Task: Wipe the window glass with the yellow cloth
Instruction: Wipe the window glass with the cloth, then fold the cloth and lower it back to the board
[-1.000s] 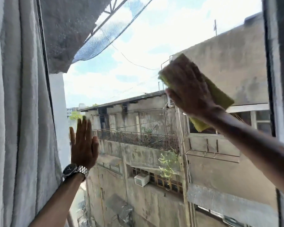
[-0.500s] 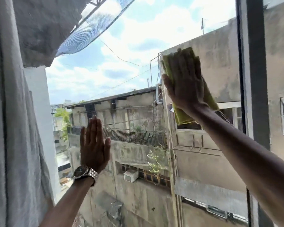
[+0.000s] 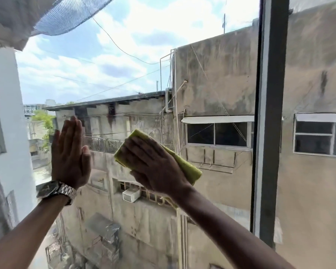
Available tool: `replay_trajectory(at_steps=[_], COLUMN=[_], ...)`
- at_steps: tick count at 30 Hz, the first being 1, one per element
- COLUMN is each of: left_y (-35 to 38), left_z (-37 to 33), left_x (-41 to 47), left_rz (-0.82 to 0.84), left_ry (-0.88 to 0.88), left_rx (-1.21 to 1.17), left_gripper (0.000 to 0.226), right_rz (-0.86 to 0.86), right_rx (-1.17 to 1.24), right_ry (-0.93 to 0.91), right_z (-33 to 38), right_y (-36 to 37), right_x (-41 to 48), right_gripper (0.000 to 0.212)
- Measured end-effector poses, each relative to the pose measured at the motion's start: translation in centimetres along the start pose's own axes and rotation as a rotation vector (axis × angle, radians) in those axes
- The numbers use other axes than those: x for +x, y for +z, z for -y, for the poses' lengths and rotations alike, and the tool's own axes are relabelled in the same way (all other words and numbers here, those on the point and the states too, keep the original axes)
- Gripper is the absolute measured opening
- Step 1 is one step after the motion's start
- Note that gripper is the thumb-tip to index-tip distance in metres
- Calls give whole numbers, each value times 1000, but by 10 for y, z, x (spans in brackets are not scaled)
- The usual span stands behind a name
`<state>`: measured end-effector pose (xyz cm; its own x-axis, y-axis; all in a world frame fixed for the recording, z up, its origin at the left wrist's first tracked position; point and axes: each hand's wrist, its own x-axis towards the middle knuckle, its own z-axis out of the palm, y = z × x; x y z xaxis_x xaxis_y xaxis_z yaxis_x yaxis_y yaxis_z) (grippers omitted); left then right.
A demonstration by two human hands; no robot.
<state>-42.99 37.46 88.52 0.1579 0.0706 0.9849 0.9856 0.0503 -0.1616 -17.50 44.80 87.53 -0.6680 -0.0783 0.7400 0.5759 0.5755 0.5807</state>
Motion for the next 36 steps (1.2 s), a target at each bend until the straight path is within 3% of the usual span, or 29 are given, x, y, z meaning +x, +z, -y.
replay_trajectory(at_steps=[3,7,9,11,14,17,20,23,25,26,28,30,33,36], left_y=[0,6,8,2,-14,-32,-46,-49,-51,-51,-50,-60,-89,-127], left_z=[-3,5,6,0,-24,-64,-117,-163,-183,-190,-204,-223,-255,-301], left_x=[0,-1,-3,0,7,14,15,16,7,-3,-44,-110,-226,-365], left_rz=[10,-4,-1,35,123,127,208,250,290,316,437,668,1028,1426], left_ry=[-24,-13,-17,-43,-155,-376,-440,-691,-920,-1000,-1090,-1151,-1270,-1425], left_rx=[-4,4,12,31,31,-73,-326,-655,-880,-973,-1073,-1153,-1331,-1403], left_gripper=[64,62,61,60,59,64,89,94,88,81,55,46,76,87], right_rz=[10,-192,-255,-237,-68,99,164,397,521,547,653,793,1118,1396], right_rx=[-71,-118,-49,78,186,177,173,238,278,290,398,574,1016,1290], right_ry=[16,395,598,649,495,398,406,438,455,452,453,476,575,653], right_z=[-52,-99,-85,-61,-30,-29,-37,-39,-32,-28,-12,11,56,126], right_y=[-16,-30,-33,-41,-64,-89,-117,-135,-136,-134,-125,-111,-87,-67], right_x=[-21,23,57,94,120,132,134,114,83,65,18,-43,-160,-296], right_gripper=[59,64,72,74,67,60,47,53,16,15,12,6,24,18])
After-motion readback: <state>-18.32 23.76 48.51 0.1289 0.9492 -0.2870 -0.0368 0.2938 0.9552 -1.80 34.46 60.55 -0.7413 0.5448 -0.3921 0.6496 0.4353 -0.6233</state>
